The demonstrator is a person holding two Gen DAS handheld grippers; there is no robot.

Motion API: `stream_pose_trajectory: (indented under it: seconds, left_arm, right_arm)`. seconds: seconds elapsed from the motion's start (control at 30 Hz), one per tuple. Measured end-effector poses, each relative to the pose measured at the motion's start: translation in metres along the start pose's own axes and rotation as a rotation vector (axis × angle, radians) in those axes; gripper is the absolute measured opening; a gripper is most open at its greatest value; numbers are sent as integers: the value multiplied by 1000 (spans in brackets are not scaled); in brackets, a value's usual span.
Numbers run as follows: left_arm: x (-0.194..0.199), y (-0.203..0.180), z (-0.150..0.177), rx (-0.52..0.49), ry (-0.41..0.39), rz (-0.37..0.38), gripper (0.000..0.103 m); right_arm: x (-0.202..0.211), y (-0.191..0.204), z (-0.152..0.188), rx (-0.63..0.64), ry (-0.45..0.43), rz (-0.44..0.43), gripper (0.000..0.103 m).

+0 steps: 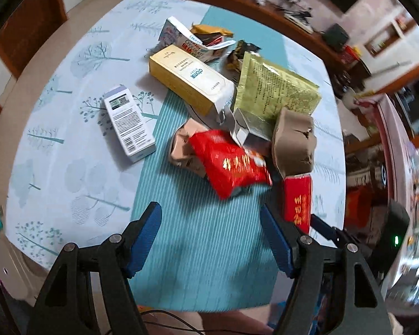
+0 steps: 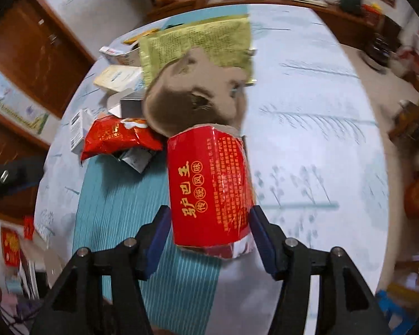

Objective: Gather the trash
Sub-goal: 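Grasp the red box with the right tool while the left tool grasps the red wrapper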

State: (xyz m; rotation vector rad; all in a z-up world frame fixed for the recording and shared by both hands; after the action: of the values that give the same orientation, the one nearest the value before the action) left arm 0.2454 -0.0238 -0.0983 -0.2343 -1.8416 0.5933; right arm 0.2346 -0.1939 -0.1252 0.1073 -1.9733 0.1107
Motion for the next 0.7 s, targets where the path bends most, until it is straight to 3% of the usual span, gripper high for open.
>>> stream_pose_trajectory:
  seconds: [0.13, 0.3, 0.47, 0.6, 0.7]
  left_arm:
    - [-24, 3, -12, 61, 18, -19, 71]
    - [-52, 15, -18, 150, 44, -41, 70]
    - [-72, 19, -23, 233, 70, 36, 36]
    - [-66, 7, -29, 193, 41, 30, 19]
    - [-57, -3, -29, 163, 27, 34, 13]
  right_arm:
    - [-3, -1, -12, 83, 12, -57, 56]
    - [-6, -16, -16, 39, 93, -161, 56]
    - [-7, -25, -15, 56, 120, -198, 56]
    - [-5, -26, -22, 67, 132, -216, 56]
    - [-2, -27, -28, 80, 126, -220, 57]
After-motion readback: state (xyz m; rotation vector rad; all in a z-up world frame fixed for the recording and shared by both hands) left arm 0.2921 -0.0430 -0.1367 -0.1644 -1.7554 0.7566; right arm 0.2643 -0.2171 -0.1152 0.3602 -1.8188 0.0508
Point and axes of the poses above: each gripper's, at about its wrist camera, not at the fingertips, and x roughly against the way its jaws point, y to its left, z to its underside, the point moved 8 cm from there along -x, roughly the way its jaws point, and after that the axes turned 13 degrees about z, right-handed, at the moved point
